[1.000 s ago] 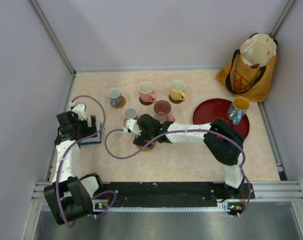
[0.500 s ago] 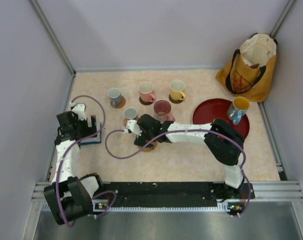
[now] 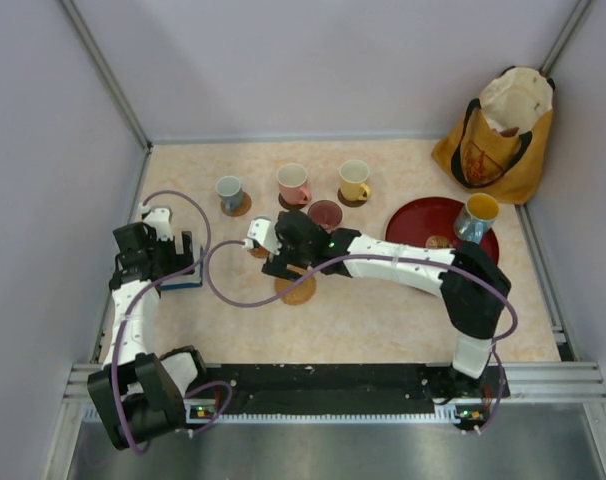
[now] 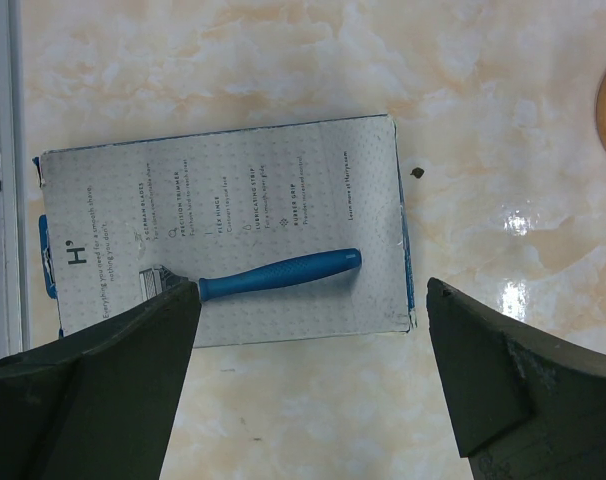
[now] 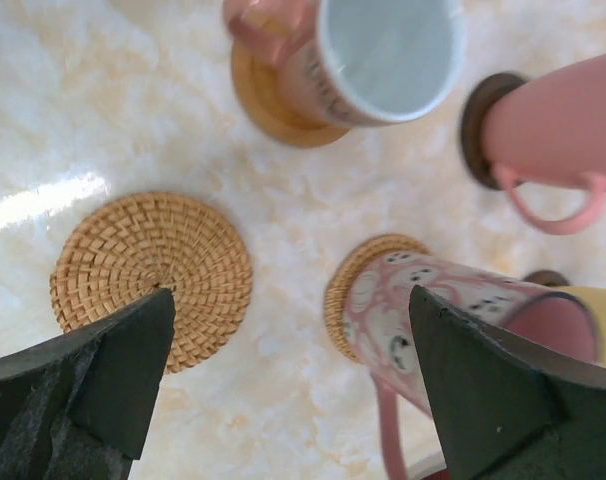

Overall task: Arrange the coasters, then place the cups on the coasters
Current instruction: Move the coaster to the center of the board, then pick up the cup from the tray.

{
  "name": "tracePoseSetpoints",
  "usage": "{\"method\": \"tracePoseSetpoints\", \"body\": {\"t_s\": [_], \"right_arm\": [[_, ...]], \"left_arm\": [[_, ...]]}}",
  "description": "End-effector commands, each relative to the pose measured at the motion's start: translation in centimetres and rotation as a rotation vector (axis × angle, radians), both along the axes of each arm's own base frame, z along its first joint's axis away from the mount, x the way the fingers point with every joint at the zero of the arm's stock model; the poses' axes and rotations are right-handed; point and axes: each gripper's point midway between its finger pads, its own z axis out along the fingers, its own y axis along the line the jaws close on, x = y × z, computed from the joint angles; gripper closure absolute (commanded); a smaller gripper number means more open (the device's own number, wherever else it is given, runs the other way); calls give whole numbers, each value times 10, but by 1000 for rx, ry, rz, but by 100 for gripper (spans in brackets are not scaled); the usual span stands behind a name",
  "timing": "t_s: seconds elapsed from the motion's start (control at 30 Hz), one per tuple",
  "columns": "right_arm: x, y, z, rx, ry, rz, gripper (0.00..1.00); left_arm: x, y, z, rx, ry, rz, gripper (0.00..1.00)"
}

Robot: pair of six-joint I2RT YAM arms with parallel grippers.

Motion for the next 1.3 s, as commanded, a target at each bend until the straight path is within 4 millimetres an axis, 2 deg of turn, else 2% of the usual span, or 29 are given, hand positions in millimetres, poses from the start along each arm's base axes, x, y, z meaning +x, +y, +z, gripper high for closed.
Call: {"method": "tracePoseSetpoints", "body": {"t_s": [0.0,0.07,0.13,0.27,0.37,0.47,0.53,0.57,0.73,0.83,0.93,1.27], "right_arm": [[17,0,107,209,-143,-57,1],[32,-19,132,241,-193,-130,1],[48,-47,152,270,-232,-225,1],[81,-128,191,368,-286,-461,1],[99,-200,202,411,-319,-656,1],[105,-273,200,434,-344,-840,1],[102,-313,191,436,-344,-927,1],[102,-341,186,434,-348,-994,1],[85,-416,151,410,-326,-1199,1],[78,-449,133,405,-299,-1299,1],[74,-467,117,398,-257,-1366,1],[76,-480,44,355,-38,-1472,4]], "left_arm": [[6,3,9,14,-47,3,1],[5,3,9,11,-46,3,1],[5,3,10,14,-48,3,1],[5,3,11,13,-51,3,1],[5,2,12,12,-53,3,1],[6,2,13,10,-57,-1,1],[6,1,13,8,-57,-6,1],[5,1,12,7,-55,-5,1],[6,0,12,4,-55,-6,1],[6,-1,12,-2,-53,-12,1],[6,-1,10,-7,-47,-12,1],[5,-1,12,-5,-53,-13,1]]}}
